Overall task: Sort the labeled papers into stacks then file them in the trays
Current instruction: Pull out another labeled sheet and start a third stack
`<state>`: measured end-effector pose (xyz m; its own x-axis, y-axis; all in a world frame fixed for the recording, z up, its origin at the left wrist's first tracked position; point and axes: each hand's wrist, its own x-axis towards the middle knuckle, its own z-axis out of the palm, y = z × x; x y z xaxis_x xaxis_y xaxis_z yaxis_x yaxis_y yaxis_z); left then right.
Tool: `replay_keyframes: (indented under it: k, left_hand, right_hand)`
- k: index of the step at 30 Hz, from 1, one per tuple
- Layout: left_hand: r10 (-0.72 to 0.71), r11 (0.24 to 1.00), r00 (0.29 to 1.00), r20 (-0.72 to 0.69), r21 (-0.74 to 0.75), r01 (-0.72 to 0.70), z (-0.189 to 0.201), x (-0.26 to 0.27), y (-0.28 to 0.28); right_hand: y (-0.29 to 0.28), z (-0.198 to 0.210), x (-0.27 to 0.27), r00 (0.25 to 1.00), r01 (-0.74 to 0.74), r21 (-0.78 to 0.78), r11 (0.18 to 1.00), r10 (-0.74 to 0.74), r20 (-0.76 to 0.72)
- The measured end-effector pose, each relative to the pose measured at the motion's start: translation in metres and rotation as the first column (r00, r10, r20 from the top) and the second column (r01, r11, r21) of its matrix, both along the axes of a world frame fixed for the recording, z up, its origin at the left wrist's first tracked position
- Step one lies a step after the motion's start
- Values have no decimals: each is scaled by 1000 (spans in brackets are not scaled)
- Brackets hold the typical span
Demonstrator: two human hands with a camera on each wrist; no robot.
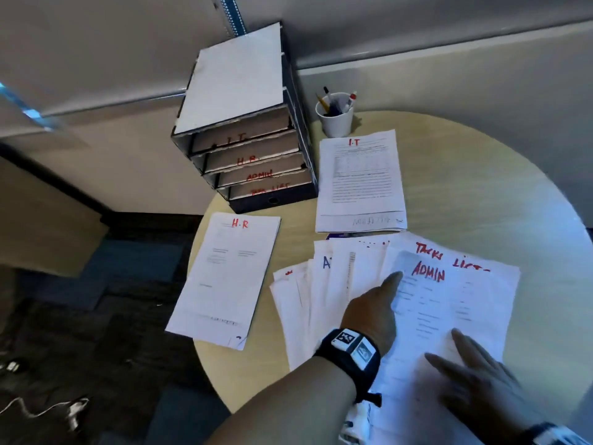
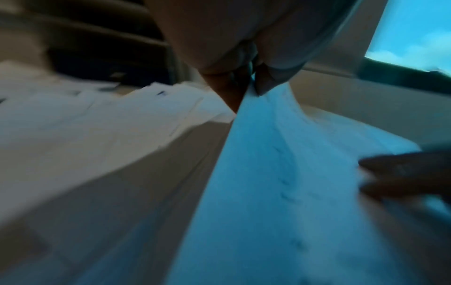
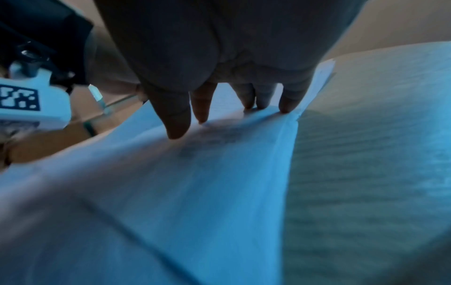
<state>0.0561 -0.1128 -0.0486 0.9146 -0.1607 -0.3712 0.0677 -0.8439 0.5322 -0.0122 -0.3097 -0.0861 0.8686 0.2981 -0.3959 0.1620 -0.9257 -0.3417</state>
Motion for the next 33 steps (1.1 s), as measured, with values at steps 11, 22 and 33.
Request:
replay_keyframes:
  k: [11, 22, 33]
  left_hand:
    - [569, 493, 742, -355, -574, -654, 9, -14, 47]
    - [523, 623, 816, -246, -542, -563, -11, -22, 57]
    - [488, 787, 863, -132, -359, -501, -22, -13, 53]
  right_hand:
    - [-27, 2, 43, 586, 757, 535, 376, -752, -302]
    - [-11, 19, 45, 649, 693, 531, 489, -743, -164]
    - [-18, 1, 28, 720, 595, 579, 558, -690, -75]
